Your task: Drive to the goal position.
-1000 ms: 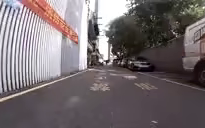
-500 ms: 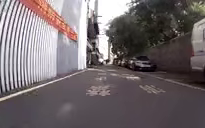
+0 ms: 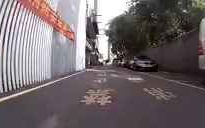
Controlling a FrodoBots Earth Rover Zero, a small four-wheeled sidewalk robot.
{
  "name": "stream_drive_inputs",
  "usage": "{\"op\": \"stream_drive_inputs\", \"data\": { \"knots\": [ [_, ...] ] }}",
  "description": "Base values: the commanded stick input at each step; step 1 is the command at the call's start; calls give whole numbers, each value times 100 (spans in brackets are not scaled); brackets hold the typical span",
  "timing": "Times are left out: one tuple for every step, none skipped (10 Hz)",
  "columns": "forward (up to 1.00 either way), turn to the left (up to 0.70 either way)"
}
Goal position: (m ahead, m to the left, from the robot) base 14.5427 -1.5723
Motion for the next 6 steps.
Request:
{"op": "stream_drive_inputs", "data": {
  "knots": [
    [70, 0],
    [70, 0],
    [70, 0],
    [70, 0],
    [70, 0],
    [70, 0]
  ]
}}
